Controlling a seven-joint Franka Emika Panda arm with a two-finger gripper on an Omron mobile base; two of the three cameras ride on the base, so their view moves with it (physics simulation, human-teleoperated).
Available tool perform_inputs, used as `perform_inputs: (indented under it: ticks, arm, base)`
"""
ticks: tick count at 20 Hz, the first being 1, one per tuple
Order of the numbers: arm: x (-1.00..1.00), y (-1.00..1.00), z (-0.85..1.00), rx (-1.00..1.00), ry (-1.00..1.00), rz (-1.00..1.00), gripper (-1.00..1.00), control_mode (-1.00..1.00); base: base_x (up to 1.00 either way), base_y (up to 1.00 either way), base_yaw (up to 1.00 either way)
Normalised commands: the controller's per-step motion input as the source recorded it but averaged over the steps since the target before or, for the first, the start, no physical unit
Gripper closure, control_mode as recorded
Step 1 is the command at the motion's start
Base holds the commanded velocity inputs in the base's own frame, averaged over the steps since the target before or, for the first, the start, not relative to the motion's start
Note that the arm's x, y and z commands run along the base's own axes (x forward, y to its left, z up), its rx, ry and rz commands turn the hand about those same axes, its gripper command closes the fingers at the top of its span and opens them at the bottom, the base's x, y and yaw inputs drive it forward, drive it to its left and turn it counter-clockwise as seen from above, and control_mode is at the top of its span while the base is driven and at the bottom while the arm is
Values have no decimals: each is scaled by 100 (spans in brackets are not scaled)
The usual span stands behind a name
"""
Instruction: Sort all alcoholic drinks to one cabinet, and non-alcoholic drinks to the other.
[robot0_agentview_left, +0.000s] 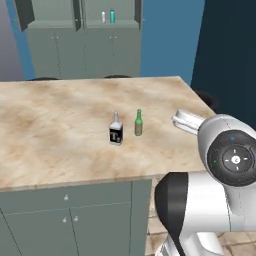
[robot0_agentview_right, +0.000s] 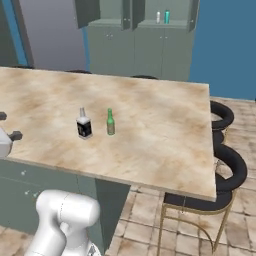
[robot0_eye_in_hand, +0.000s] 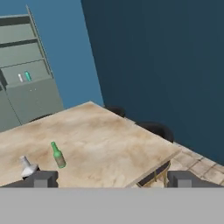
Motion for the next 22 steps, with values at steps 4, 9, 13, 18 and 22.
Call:
perform_inputs:
  ticks: [4, 9, 13, 18, 22]
  arm:
    - [0, 0, 0, 0, 0, 0, -100, 100]
    - [0, 0, 0, 0, 0, 0, -100, 100]
    - [0, 0, 0, 0, 0, 0, -100, 100]
    - [-5, 17, -11, 0, 2, 0, -100, -100]
    - [-1, 35, -28, 0, 3, 0, -100, -100]
  base:
    - [11, 62, -39]
    - [8, 21, -21]
    - [0, 0, 0]
    - [-2, 1, 0]
    - [0, 0, 0]
